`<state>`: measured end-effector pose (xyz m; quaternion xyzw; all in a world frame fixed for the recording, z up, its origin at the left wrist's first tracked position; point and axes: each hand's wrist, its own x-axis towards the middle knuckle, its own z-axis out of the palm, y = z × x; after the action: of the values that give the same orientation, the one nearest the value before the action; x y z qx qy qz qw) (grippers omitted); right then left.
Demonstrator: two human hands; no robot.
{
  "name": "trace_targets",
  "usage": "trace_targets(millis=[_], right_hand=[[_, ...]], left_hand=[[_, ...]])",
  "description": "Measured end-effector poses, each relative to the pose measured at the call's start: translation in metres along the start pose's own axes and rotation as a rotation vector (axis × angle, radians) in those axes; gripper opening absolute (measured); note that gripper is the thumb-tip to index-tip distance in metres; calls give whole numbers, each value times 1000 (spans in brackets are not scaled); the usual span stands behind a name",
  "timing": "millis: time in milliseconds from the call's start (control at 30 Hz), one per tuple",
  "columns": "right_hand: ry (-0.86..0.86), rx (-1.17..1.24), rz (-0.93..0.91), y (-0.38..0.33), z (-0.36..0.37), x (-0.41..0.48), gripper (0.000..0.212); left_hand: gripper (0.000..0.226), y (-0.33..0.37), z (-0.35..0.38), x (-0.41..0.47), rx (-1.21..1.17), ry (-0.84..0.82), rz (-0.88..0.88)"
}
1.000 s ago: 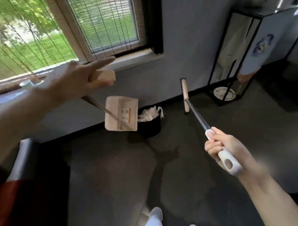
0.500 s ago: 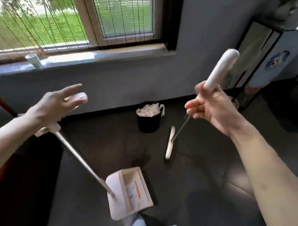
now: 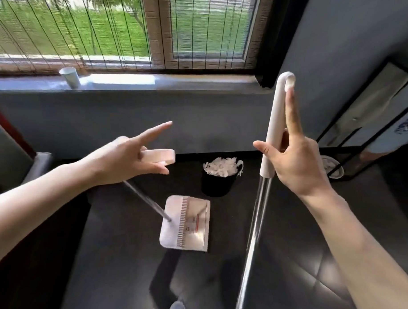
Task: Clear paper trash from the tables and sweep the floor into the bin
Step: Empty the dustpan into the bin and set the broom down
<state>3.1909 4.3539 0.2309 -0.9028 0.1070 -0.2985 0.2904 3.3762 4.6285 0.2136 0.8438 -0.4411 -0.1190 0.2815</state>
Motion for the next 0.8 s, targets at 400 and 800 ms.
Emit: trace_targets(millis=[400,800], right_hand=[[75,43,-18,-4,94,82,100],[57,116,-140,58,203,206,111]], left_hand=[[119,-88,-49,120,230,-179,4],[116,-156,-84,244,176,-304,-167]])
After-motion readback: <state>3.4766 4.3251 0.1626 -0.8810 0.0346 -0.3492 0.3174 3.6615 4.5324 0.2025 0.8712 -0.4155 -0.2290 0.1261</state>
